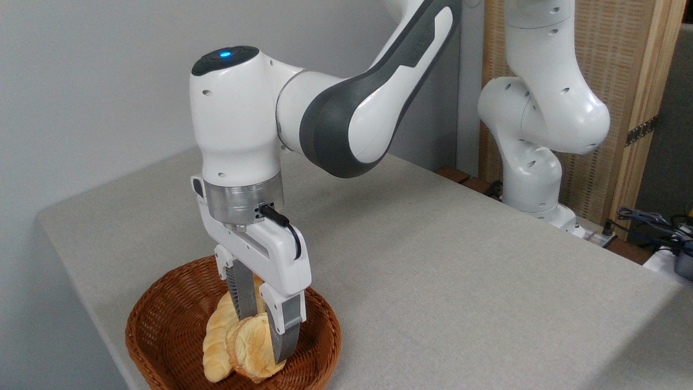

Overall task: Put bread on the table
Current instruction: 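Lower the open gripper into the basket around the small round bun, then close the gripper on the round bun and lift it from the basket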

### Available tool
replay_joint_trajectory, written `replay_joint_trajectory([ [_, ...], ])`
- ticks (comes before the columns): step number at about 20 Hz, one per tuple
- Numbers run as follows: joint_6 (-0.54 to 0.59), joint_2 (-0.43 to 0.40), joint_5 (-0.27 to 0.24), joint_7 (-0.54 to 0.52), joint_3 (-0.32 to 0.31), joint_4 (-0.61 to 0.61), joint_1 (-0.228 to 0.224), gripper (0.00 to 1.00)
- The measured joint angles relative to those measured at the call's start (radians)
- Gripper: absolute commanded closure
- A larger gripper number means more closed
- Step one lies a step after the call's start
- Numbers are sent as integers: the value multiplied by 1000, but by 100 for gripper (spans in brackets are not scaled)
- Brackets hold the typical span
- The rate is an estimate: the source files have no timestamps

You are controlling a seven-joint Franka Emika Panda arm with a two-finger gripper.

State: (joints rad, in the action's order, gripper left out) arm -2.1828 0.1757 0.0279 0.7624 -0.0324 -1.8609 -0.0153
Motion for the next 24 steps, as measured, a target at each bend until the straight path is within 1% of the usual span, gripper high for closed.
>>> replay_joint_trajectory([
  [10, 0, 0, 1, 5, 0, 1, -3, 72],
  [17, -1, -5, 1, 5, 0, 9, -3, 70],
  [19, -1, -21, 1, 5, 0, 17, -3, 69],
  [20, -1, -36, 1, 5, 0, 19, -3, 67],
  [22, 6, -70, -3, 5, 0, 19, -3, 67],
  [24, 53, -105, -10, 5, 0, 19, -3, 67],
])
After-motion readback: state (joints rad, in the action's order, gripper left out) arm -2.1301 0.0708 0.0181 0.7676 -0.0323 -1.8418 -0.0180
